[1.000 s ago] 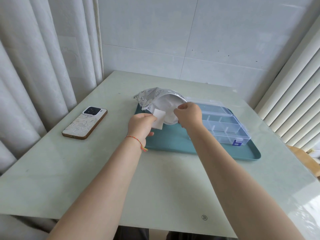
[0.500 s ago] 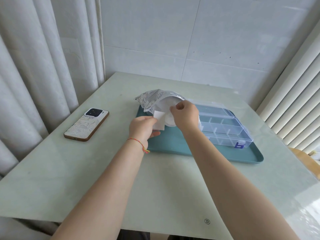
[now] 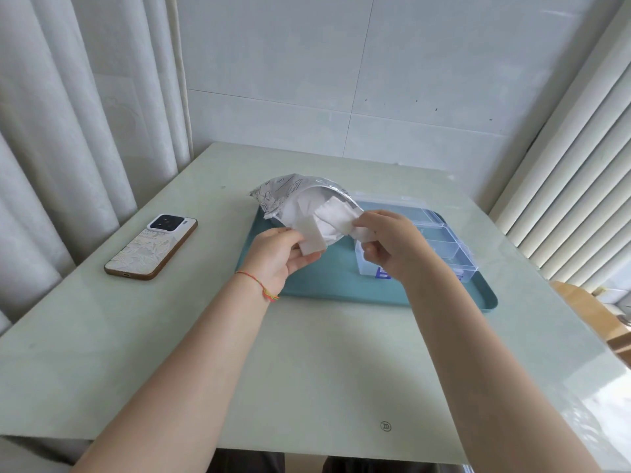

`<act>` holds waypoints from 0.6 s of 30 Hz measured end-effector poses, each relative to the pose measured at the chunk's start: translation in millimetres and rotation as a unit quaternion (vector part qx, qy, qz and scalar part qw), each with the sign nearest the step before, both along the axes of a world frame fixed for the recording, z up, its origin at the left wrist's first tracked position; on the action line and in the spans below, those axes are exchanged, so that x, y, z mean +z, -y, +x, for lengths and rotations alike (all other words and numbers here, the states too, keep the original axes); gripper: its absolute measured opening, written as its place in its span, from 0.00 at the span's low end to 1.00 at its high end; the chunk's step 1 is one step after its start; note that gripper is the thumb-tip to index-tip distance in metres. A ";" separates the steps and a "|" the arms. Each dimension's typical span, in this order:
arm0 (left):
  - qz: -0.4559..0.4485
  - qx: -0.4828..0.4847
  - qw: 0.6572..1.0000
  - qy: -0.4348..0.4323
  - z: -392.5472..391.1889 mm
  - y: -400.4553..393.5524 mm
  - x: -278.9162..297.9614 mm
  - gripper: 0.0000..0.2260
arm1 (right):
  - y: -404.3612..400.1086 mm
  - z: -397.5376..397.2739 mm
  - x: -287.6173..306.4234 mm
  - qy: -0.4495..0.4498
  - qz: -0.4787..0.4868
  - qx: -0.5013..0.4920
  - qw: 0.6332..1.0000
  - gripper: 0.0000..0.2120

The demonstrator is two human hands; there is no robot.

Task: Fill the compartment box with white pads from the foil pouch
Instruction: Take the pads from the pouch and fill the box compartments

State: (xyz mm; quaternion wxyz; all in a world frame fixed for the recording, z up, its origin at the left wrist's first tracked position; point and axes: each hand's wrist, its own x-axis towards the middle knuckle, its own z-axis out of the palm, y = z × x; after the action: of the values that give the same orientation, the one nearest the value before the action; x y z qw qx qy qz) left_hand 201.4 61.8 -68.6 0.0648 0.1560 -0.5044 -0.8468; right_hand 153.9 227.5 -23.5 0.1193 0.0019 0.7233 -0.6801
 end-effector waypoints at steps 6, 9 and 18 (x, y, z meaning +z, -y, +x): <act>0.005 -0.050 0.998 -0.037 -3.5 -18.8 17.5 0.12 | -11.5 3.6 -3.9 -0.005 -0.063 0.026 0.998 0.03; 0.000 -0.054 0.997 -0.047 -8.2 -27.9 24.4 0.14 | -9.8 5.2 -5.6 -0.023 -0.050 0.016 0.998 0.03; 0.052 -0.050 0.996 -0.050 -17.2 -46.7 23.4 0.16 | -10.8 7.6 -9.8 -0.084 0.029 -0.017 0.996 0.02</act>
State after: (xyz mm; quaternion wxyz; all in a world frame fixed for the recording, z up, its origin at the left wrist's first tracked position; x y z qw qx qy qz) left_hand 184.2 108.4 -45.2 0.0396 0.0912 -0.4631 -0.8807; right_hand 161.5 238.4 -33.3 0.0464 -0.0391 0.7501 -0.6586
